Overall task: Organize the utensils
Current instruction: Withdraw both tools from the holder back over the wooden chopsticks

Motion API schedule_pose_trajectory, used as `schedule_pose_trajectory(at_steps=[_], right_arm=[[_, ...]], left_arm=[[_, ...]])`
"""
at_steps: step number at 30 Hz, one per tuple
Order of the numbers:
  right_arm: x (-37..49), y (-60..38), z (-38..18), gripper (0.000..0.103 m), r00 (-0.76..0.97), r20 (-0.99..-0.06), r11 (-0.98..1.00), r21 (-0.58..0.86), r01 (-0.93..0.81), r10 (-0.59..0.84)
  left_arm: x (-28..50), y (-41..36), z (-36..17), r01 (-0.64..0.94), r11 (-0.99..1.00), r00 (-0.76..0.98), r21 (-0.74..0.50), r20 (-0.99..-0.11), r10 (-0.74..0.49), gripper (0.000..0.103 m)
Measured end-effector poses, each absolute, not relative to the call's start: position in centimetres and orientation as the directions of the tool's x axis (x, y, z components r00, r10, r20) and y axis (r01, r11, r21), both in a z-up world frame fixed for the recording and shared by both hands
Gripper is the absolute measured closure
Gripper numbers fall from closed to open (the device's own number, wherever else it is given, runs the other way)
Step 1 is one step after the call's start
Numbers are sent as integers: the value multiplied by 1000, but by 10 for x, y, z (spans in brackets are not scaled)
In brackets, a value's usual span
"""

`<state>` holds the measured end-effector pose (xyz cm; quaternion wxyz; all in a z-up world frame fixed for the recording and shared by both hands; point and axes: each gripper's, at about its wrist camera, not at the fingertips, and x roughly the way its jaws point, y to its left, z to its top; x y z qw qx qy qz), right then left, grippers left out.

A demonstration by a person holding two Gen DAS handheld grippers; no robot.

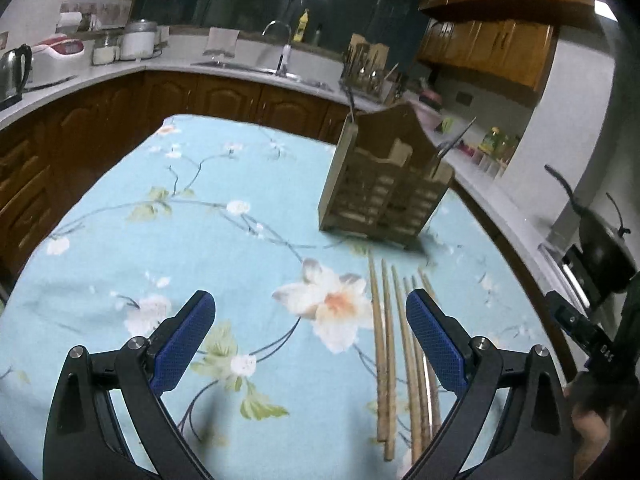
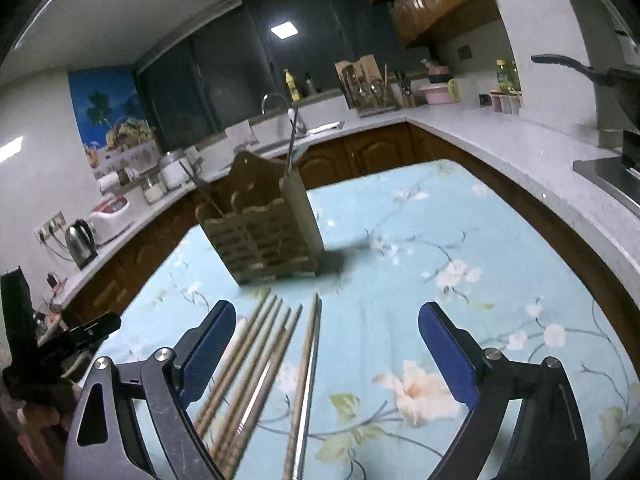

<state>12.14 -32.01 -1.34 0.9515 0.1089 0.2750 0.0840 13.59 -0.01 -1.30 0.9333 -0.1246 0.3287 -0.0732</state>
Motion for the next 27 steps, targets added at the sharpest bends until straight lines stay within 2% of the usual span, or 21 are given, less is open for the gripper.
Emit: schedule_pose_trajectory(at_steps=[15,17,19,20,22,27], right_arm=[[151,-314,-29,11,777,-586,963,252,-92,227],[157,-314,-30,18,774,-591,963,253,-91,228],[165,-312,-34,37,756,-614,964,250,-84,226],[170,-312,-37,40,743,-629,963,255,-83,230],[179,-309,-41,56,722,-653,965,248,-81,229],[206,-295,-61,58,635,-736,970,218,-107,235]], left_arm=[[177,-22,-22,115,964,681,-241,-687,-253,5],[184,-24,-23,123,965,671,-231,-697,-253,5],[190,-26,-24,124,967,660,-222,-709,-248,8],[193,-26,-25,127,966,653,-226,-714,-253,12],[197,-27,-28,134,963,638,-235,-723,-265,14],[204,-30,-36,137,962,613,-237,-742,-270,16]])
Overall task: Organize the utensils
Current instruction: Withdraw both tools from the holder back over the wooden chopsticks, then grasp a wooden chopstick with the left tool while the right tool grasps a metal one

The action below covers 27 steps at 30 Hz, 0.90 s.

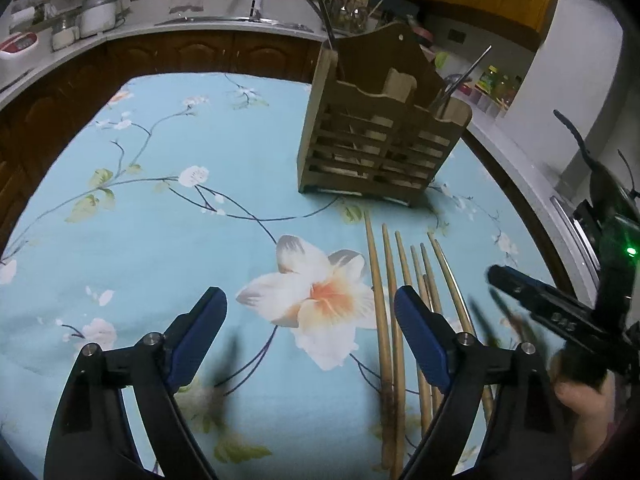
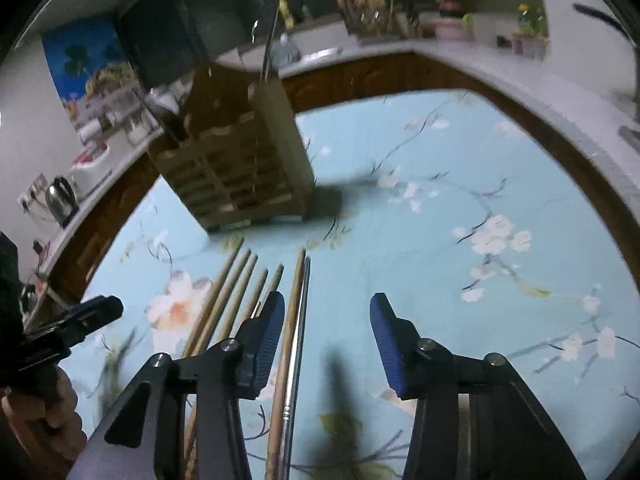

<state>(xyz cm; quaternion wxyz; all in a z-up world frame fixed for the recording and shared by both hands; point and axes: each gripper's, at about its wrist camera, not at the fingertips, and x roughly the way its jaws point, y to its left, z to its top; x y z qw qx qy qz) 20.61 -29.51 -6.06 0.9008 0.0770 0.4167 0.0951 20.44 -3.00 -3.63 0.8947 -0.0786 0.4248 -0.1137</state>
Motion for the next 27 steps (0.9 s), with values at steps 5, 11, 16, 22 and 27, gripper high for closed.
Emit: schedule_pose_trajectory(at_steps=[5,11,16,22,27], right_arm=[[225,-281,-78,73,579,-789,979,156,-130,203],[236,-274,-83,73,561,-806,981,121,-153,187],[242,-267,-83,79,555,-814,982,92,-166,170],[250,-263,-85,96,553,-823,982,33,-184,131],[239,-305,-83,96,552,-825,990,67,-123,124]], left_arm=[[214,-38,-43,157,962,586,-224,-763,-273,20],[228,-44,-49,176,961,560,-213,-781,-276,24],[237,-45,-50,177,960,554,-218,-784,-280,25],[257,-63,-51,217,955,527,-204,-799,-290,36],[276,-94,-54,283,944,495,-170,-817,-296,47]])
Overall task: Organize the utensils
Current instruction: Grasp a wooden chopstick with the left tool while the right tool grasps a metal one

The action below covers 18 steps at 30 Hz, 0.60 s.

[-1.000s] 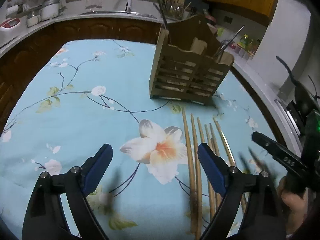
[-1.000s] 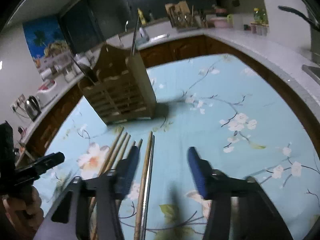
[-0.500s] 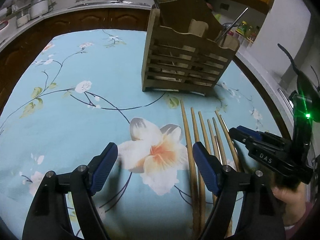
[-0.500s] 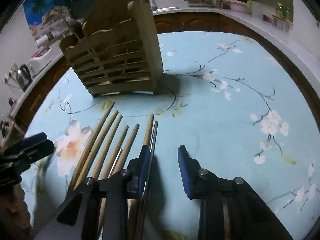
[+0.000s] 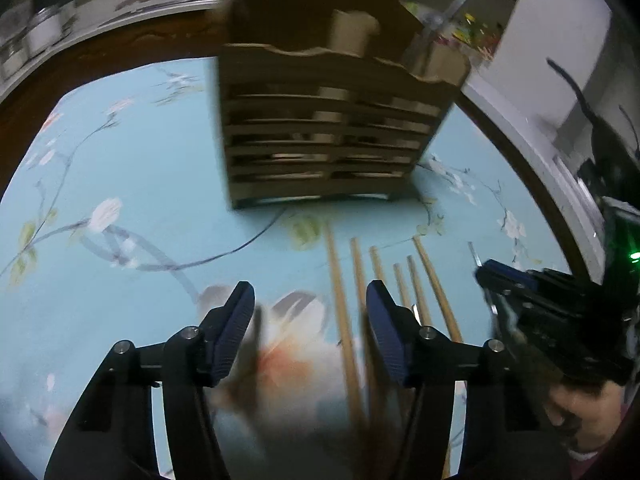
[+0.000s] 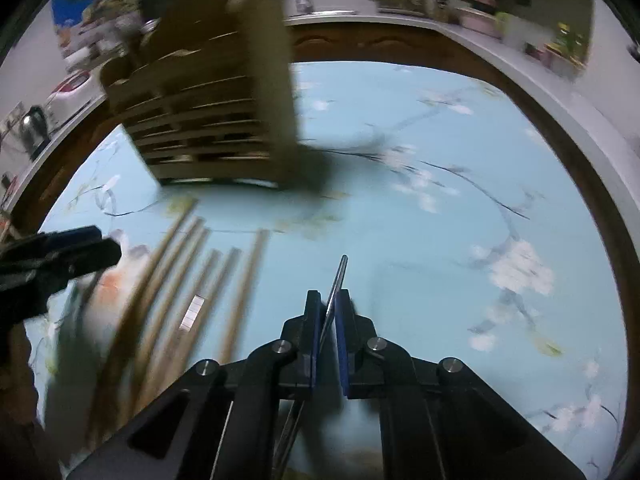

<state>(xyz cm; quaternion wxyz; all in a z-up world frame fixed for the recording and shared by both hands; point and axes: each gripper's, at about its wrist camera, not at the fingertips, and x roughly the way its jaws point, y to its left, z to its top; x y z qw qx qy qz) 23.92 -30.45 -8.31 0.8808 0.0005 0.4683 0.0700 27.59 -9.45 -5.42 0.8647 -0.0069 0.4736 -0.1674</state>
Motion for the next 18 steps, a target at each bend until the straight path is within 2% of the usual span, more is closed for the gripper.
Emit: schedule_pose_trajectory(at_steps=[4,5,7,13,18], right_arm=[[234,-322,-82,96,551,-824,991,95,-97,133],[233,-324,-82,96,552,-822,990,102,-95,138],[233,-322,-82,96,554,-821,990,98,-97,135],[233,-316,-82,95,550,-819,986,121,-116,165],[239,-309,-83,93,548,-821,986,104,-131,159]], left_arm=[[288,-118,-70,307,947,468,-91,-852,-234,77],[286,-119,-70,315,947,491,-58,-844,-215,80],[280,-122,-72,337,941,503,-10,-843,-189,82],[238,-95,-70,354,935,491,-6,-850,-191,87],[232,-73,-68,318,943,456,-102,-855,-247,87]])
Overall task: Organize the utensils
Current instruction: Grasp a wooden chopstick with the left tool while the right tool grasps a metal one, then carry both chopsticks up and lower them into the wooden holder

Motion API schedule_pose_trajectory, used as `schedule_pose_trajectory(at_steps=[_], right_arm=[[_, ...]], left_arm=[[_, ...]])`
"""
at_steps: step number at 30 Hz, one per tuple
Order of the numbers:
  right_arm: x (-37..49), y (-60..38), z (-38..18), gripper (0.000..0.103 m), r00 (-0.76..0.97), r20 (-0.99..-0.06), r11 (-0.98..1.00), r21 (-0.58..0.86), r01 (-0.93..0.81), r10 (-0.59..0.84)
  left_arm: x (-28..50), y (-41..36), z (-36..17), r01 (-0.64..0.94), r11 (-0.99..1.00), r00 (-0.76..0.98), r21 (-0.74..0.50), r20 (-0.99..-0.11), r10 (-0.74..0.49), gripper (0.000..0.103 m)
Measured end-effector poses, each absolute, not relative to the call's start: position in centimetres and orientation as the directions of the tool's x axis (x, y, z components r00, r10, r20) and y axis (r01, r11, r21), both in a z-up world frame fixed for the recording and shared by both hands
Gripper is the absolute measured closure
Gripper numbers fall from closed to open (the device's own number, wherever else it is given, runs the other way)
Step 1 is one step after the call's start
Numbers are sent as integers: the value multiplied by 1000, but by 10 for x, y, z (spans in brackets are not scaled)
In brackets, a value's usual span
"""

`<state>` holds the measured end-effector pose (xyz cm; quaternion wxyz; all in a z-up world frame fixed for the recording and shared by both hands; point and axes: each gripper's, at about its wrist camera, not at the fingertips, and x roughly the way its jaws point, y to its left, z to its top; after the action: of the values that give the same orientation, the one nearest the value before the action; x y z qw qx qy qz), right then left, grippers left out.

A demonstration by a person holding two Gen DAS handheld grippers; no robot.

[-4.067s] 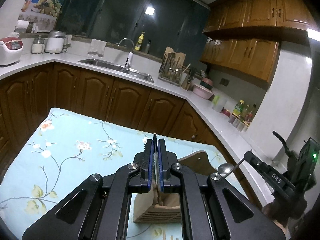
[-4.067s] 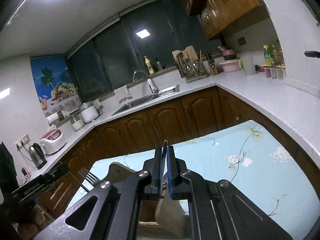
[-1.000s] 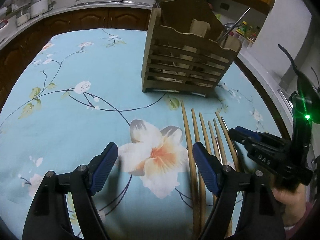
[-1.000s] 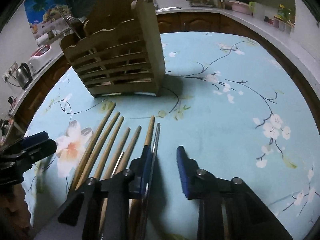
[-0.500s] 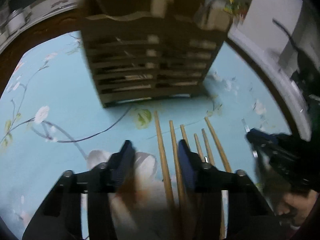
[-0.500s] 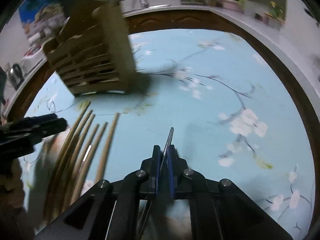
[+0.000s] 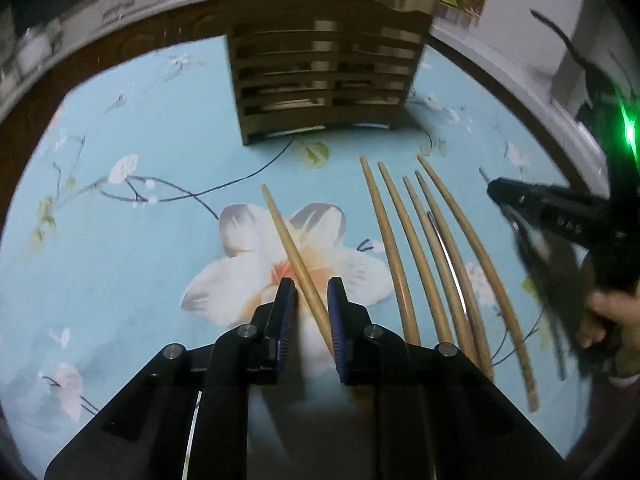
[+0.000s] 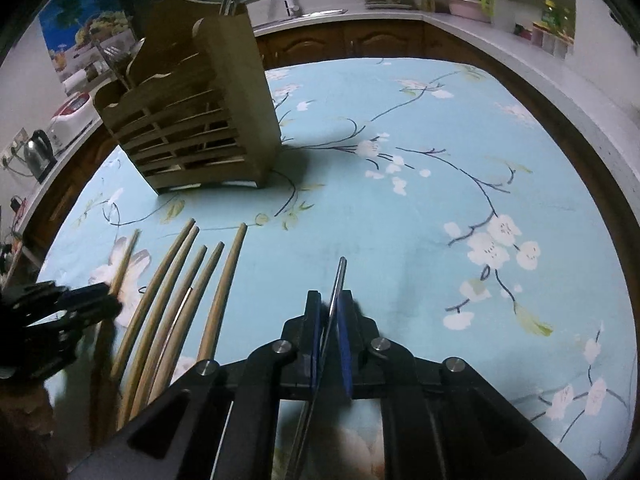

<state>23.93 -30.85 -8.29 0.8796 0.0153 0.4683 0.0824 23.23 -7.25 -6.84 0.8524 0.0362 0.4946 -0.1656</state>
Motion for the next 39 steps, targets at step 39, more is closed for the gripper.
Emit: schedule_pose_trajectory(at_steps=[39], right_arm=[[152,-299,82,99,813,-490,946,229,-228,314]], left_arm=[[159,-10,86,329,885,684,-328,-563,-463,98]])
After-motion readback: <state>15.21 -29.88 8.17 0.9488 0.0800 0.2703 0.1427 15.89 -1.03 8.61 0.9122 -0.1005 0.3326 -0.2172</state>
